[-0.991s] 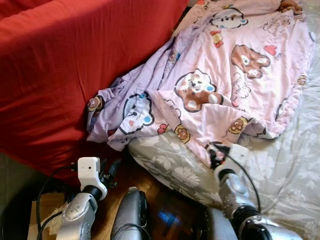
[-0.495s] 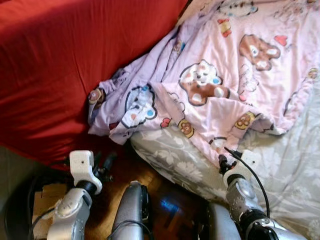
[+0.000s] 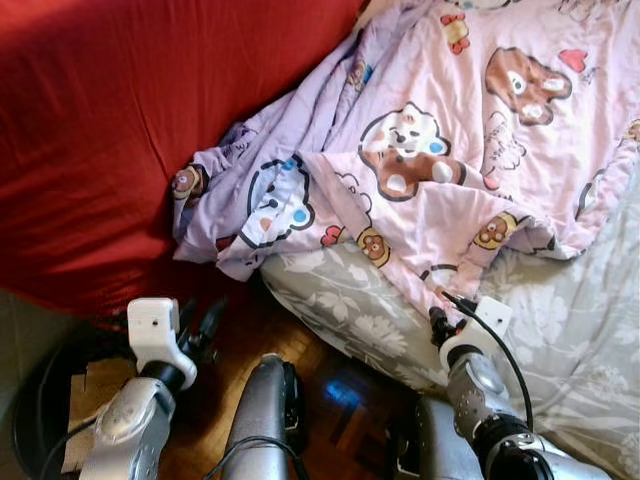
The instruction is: Clean up the room
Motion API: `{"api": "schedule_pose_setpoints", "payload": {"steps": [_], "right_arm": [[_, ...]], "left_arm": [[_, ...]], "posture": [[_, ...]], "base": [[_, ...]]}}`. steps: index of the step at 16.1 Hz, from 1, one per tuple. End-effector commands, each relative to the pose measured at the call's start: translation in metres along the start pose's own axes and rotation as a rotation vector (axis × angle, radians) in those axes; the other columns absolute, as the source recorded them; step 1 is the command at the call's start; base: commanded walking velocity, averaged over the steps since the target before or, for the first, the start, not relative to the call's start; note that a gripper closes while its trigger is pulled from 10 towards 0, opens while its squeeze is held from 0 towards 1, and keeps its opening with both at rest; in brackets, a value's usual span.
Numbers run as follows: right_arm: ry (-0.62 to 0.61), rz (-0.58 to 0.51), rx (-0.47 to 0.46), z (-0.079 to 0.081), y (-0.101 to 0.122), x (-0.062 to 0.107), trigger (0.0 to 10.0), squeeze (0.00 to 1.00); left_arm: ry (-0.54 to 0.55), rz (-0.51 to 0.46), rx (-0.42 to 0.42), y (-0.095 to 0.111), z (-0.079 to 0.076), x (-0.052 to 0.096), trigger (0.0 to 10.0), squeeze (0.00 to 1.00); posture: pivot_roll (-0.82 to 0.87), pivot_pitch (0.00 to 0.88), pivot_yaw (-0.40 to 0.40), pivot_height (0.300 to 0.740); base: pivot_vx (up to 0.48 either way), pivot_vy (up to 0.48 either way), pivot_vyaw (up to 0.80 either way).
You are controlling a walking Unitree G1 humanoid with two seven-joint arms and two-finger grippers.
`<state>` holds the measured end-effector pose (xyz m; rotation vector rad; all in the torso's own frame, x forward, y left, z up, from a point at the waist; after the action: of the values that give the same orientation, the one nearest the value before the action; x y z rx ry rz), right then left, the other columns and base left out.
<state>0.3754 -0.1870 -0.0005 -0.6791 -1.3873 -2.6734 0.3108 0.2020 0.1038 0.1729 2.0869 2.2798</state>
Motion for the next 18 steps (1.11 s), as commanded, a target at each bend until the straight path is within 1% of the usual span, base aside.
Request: {"api": "schedule_pose_setpoints", "payload": {"steps": [1, 2, 3, 4, 8, 11, 14, 16, 18], "right_arm": [[-0.042, 0.045, -0.01, -0.0127, -0.0149, 0.0042, 10.0, 0.0], [-0.041, 0.041, -0.01, -0.0129, -0.0137, 0.004, 10.0, 0.0], [-0.037, 0.037, -0.005, -0.0125, -0.0124, 0.0038, 3.1, 0.0], [-0.039, 0.034, -0.002, -0.0128, -0.0118, 0.0037, 0.0, 0.0], [-0.047, 0.026, -0.005, -0.0161, -0.0094, 0.0037, 0.0, 0.0], [-0.056, 0.025, 0.012, -0.02, -0.0104, 0.0048, 0.0, 0.0], [-0.047, 0.032, 0.017, -0.0189, -0.0136, 0.0057, 0.0, 0.0], [-0.047, 0.032, 0.037, -0.0189, -0.014, 0.0059, 0.0, 0.0], [-0.037, 0.027, 0.046, -0.0155, -0.0134, 0.0055, 0.0, 0.0]], "left_arm": [[0.014, 0.038, 0.006, -0.0079, 0.0057, 0.0083, 10.0, 0.0], [0.015, 0.04, 0.006, -0.0069, 0.0056, 0.0094, 10.0, 0.0], [0.018, 0.04, 0.006, -0.0051, 0.0061, 0.0105, 10.0, 0.0], [0.018, 0.04, 0.006, -0.0049, 0.0064, 0.0106, 10.0, 0.0], [0.018, 0.054, 0.008, -0.0073, 0.0052, 0.0135, 10.0, 0.0], [0.017, 0.057, 0.011, -0.0076, 0.0038, 0.0143, 10.0, 0.0], [0.016, 0.066, 0.01, -0.01, 0.0027, 0.0151, 10.0, 0.0], [0.018, 0.072, 0.011, -0.011, 0.0021, 0.0161, 10.0, 0.0], [0.02, 0.074, 0.013, -0.0128, 0.002, 0.0127, 10.0, 0.0]], "posture": [[0.23, 0.439, 0.078, 0.637], [0.23, 0.444, 0.078, 0.637], [0.23, 0.445, 0.078, 0.637], [0.23, 0.447, 0.077, 0.637], [0.23, 0.452, 0.075, 0.637], [0.23, 0.454, 0.073, 0.637], [0.23, 0.454, 0.073, 0.637], [0.23, 0.454, 0.072, 0.637], [0.22, 0.439, 0.066, 0.637]], "base": [[0.0, 0.0, 0.0], [0.0, 0.0, 0.0], [0.0, 0.0, 0.0], [0.0, 0.0, 0.0], [0.0, 0.0, 0.0], [0.0, 0.0, 0.0], [0.0, 0.0, 0.0], [0.0, 0.0, 0.0], [0.0, 0.0, 0.0]]}}
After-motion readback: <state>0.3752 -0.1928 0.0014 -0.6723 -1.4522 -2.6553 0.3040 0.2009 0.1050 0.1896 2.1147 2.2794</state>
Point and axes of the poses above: a point about 5 cm out from each wrist's last joint towards the gripper, its own x axis pointing back from the gripper into the wrist, its own y axis along the axis of the wrist's last joint, z = x × y, the point moved 6 cm from there along -x, pointing out of the wrist towards the gripper, and after that the axes turned 11 degrees about -x, right-handed, at the moved point
